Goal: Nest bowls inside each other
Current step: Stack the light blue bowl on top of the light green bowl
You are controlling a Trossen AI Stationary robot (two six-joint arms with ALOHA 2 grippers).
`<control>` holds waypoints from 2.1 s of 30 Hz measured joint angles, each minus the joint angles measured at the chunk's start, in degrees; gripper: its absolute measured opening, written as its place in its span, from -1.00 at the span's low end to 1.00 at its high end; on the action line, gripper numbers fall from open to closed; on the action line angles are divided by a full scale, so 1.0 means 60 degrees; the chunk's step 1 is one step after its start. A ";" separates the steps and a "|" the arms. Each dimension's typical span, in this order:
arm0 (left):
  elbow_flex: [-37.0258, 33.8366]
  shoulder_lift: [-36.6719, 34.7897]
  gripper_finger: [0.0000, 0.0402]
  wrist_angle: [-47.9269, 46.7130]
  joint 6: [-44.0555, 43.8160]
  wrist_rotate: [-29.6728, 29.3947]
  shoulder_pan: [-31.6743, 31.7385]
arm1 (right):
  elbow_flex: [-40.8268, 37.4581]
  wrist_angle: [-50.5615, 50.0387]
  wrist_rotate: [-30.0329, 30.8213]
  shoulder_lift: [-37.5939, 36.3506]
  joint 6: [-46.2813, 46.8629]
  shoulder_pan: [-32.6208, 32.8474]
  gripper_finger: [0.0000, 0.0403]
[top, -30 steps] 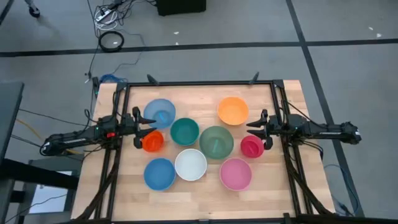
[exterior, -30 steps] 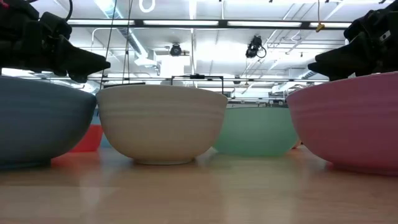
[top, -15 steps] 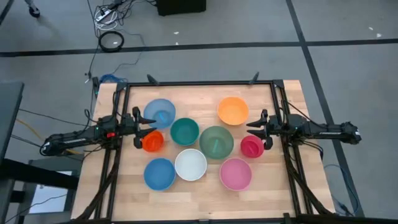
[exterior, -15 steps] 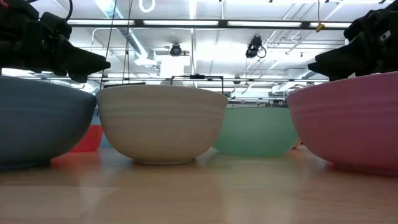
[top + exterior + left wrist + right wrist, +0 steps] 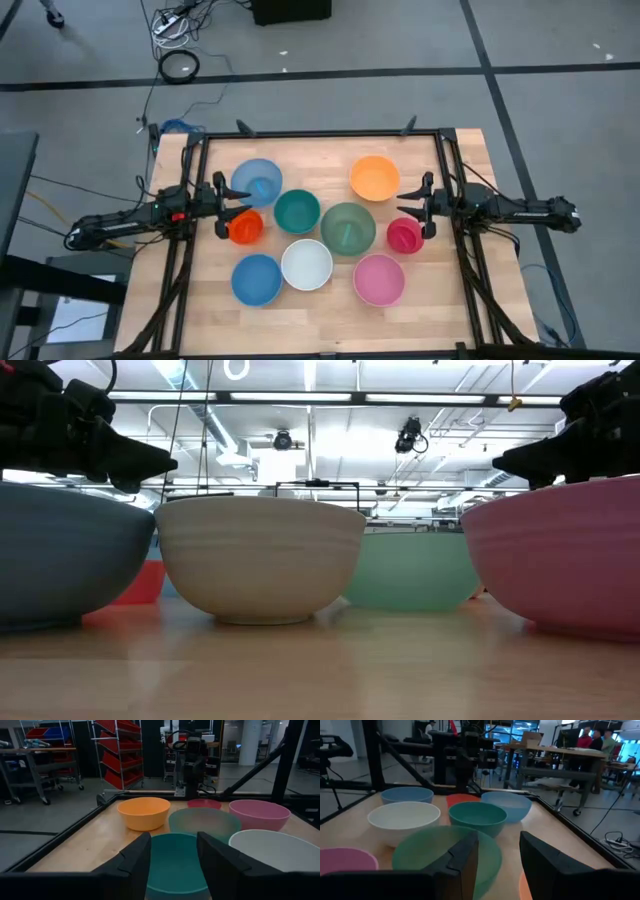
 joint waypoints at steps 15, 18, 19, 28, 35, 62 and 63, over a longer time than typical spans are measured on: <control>-0.0002 -0.0004 -0.16 0.3001 -0.2506 0.0001 -0.0002 | 0.0001 0.1063 -0.0017 -0.0003 0.2990 0.0029 -0.36; -0.0002 -0.0004 -0.16 0.3339 -0.2758 0.0001 -0.0002 | 0.0001 0.1117 -0.0052 0.0000 0.2990 0.0029 -0.36; 0.0001 -0.0004 -0.16 0.3402 -0.2769 -0.0016 -0.0002 | -0.0001 0.1190 -0.0055 0.0000 0.3012 0.0029 -0.36; 0.0002 -0.0004 -0.16 0.3533 -0.2692 -0.0137 -0.0002 | 0.0000 0.3251 0.0001 -0.0002 0.3732 0.0018 -0.35; 0.0434 0.0387 -0.16 0.2025 -0.2586 -0.0502 -0.0002 | 0.0102 0.2229 0.0998 0.0352 0.4140 0.0120 -0.37; 0.7739 0.8704 -0.16 -0.6748 -0.1565 -0.1700 -0.1543 | 0.9345 -0.6991 0.4749 1.0566 0.6370 0.2372 -0.43; 0.7892 0.8934 -0.16 -0.7247 -0.1583 -0.1976 -0.1593 | 0.9614 -0.7286 0.4745 1.0866 0.7040 0.2401 -0.44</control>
